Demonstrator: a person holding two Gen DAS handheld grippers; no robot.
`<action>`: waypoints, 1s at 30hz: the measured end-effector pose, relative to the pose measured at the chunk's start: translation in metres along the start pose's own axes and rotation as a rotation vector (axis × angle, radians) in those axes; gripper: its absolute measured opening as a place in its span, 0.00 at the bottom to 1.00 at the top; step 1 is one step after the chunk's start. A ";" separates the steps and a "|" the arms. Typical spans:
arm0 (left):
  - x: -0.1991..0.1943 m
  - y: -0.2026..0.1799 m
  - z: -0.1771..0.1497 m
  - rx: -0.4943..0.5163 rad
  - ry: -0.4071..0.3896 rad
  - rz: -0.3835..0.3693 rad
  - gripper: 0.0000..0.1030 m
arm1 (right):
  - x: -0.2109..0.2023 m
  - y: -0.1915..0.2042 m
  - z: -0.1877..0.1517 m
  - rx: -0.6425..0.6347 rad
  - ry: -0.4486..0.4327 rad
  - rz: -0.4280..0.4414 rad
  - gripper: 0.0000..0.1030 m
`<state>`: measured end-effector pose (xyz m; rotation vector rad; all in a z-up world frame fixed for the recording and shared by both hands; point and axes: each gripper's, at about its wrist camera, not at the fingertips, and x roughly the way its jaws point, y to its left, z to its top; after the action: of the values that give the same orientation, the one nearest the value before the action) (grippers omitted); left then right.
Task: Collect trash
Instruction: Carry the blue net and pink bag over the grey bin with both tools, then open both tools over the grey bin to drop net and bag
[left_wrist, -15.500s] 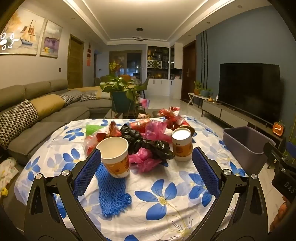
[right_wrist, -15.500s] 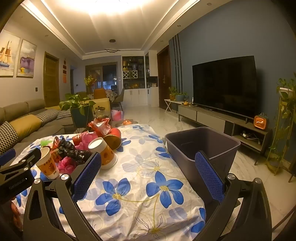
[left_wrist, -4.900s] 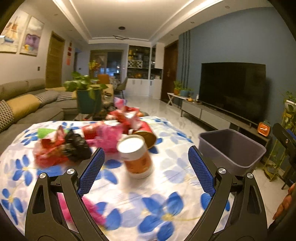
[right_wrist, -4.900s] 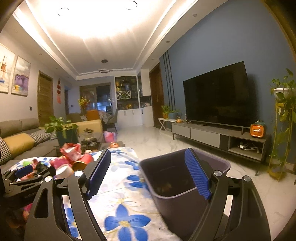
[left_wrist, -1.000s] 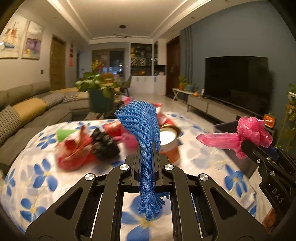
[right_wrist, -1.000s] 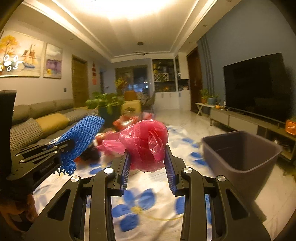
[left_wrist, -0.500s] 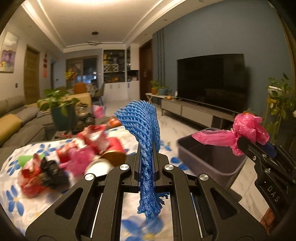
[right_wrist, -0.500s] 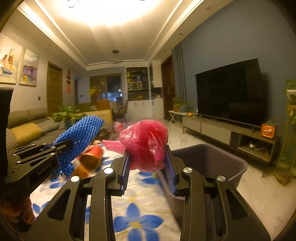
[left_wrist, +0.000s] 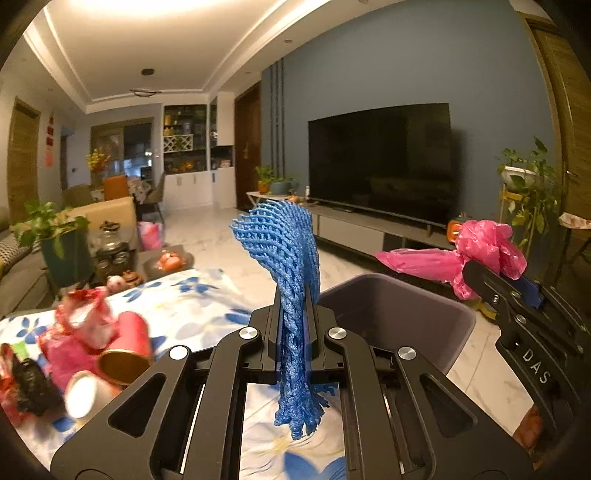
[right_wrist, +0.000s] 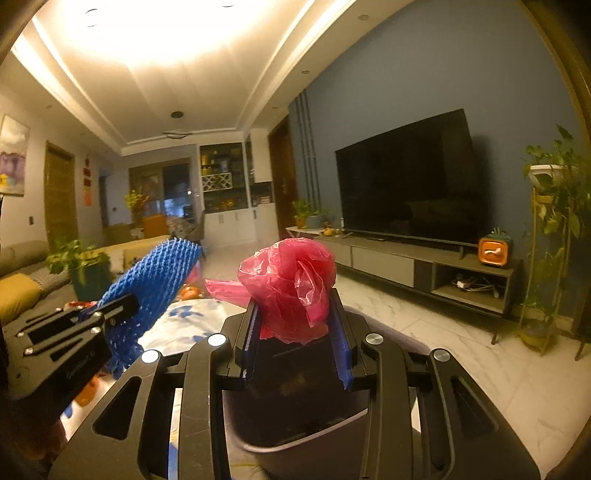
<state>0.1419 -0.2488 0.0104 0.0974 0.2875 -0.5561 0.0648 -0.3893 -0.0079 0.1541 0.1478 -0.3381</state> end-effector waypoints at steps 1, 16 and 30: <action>0.005 -0.002 0.000 0.001 0.002 -0.011 0.07 | 0.001 -0.004 -0.001 0.005 0.000 -0.003 0.34; 0.058 -0.009 -0.011 -0.011 0.048 -0.089 0.07 | 0.022 -0.012 -0.004 0.014 0.026 -0.012 0.34; 0.076 -0.013 -0.016 -0.017 0.063 -0.124 0.07 | 0.033 -0.014 -0.004 0.008 0.030 0.007 0.36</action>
<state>0.1926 -0.2955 -0.0280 0.0806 0.3615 -0.6743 0.0907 -0.4120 -0.0195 0.1681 0.1760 -0.3297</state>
